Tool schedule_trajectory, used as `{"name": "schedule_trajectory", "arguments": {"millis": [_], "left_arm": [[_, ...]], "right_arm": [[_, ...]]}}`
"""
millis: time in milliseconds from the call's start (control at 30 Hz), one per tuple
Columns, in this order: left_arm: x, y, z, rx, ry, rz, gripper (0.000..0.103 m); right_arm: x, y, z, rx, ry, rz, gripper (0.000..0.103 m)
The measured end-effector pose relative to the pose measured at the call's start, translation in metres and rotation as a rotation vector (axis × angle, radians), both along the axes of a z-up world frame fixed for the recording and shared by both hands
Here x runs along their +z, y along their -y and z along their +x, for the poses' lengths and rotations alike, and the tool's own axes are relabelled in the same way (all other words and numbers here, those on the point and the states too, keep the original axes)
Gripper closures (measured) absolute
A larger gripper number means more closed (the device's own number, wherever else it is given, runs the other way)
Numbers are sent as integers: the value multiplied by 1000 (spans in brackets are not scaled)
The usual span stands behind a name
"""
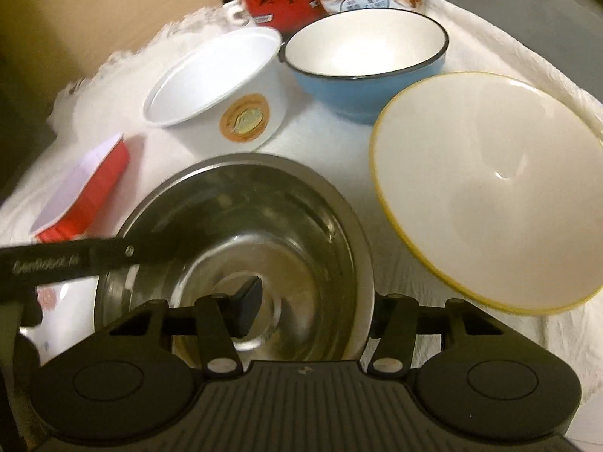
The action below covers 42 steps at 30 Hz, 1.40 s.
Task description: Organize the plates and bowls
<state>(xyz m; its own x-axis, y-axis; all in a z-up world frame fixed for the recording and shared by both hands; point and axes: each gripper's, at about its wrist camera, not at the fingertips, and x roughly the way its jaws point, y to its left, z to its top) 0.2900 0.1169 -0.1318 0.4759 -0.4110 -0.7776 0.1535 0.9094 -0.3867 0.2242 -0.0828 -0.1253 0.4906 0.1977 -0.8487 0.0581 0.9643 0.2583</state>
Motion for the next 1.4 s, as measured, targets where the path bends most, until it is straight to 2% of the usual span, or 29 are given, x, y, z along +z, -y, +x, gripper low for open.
{"name": "schedule_trajectory", "arguments": {"millis": [133, 267, 400, 567, 667, 800, 933, 1133, 1300, 1400], "left_arm": [[15, -17, -15, 59, 22, -61, 78], [49, -45, -52, 115, 136, -128, 77], [72, -90, -99, 225, 211, -135, 76], [66, -130, -134, 357, 169, -73, 76], [51, -148, -143, 433, 116, -60, 76], [35, -156, -143, 474, 80, -45, 76], [26, -158, -137, 494, 52, 16, 77], [25, -164, -141, 539, 50, 55, 79], [36, -174, -146, 571, 70, 36, 79], [47, -180, -141, 574, 84, -5, 79]], "right_arm": [[10, -11, 0, 29, -3, -21, 54], [39, -27, -6, 90, 59, -22, 54], [67, -68, -7, 237, 122, -19, 54], [57, -130, 4, 410, 75, 13, 54], [44, -160, 6, 490, 56, -6, 54], [25, -186, 15, 550, 32, -50, 54], [16, -200, 25, 584, 30, -85, 55], [10, -206, 17, 634, 20, -112, 55], [15, -196, 18, 630, 3, -81, 54], [29, -186, 19, 609, 22, -42, 53]]}}
